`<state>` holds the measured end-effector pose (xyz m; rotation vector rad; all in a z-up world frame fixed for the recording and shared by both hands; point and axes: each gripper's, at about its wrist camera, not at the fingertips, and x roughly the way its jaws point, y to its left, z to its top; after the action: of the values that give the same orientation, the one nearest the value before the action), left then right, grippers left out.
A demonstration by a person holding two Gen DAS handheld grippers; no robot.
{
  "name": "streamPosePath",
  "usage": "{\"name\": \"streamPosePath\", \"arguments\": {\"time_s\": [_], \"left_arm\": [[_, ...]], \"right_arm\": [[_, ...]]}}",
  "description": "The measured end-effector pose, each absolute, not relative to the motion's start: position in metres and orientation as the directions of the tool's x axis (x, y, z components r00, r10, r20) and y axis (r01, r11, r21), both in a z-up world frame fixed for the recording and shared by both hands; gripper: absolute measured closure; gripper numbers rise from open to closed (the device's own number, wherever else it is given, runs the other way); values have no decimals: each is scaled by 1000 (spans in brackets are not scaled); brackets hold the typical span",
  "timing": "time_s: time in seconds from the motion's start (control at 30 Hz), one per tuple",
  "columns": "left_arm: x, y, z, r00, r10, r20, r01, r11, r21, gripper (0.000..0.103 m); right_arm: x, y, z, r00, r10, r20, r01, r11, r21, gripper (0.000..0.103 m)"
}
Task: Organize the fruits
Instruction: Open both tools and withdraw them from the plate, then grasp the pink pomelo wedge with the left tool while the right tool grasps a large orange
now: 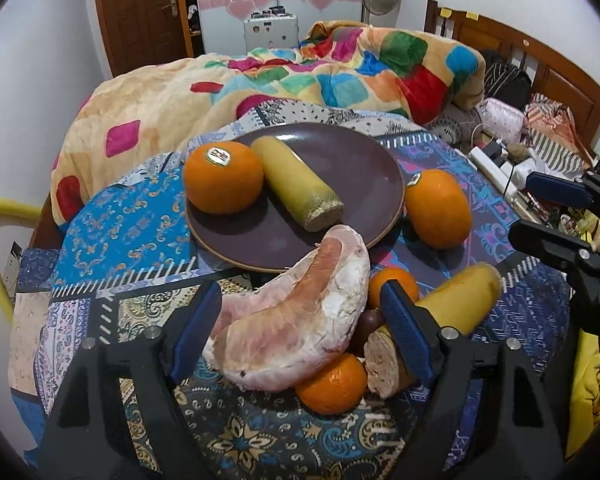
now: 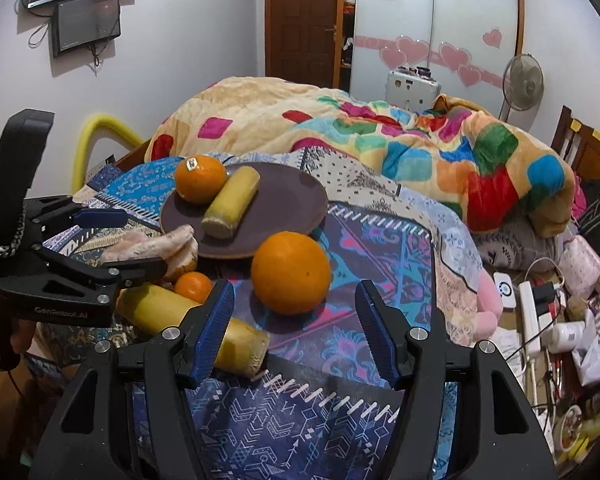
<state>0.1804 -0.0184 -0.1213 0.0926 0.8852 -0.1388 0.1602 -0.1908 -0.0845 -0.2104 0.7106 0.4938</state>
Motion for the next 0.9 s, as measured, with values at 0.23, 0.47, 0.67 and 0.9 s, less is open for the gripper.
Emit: {"name": "streamPosePath", "arguments": {"time_s": [0.23,0.47,0.67,0.9], "left_arm": [[184,-9,-130,617,-146,-774,182,982,-41,40],[177,-21,-126,640,-153,-753,254,967,19,61],[177,-21,-124,653,-152,-742,258,966,29,69],[175,-12,-114,680,-143,-719,240,970,34,74]], "right_arm": [[170,-189,-95,631,369,-683,-508,862,-3,44],[186,-182,-107,607,378,-699,-510,860,23,44],[195,-174,-118,581,387,-716,-518,854,41,44],[201,-174,-121,579,386,-718,-511,858,50,44]]}}
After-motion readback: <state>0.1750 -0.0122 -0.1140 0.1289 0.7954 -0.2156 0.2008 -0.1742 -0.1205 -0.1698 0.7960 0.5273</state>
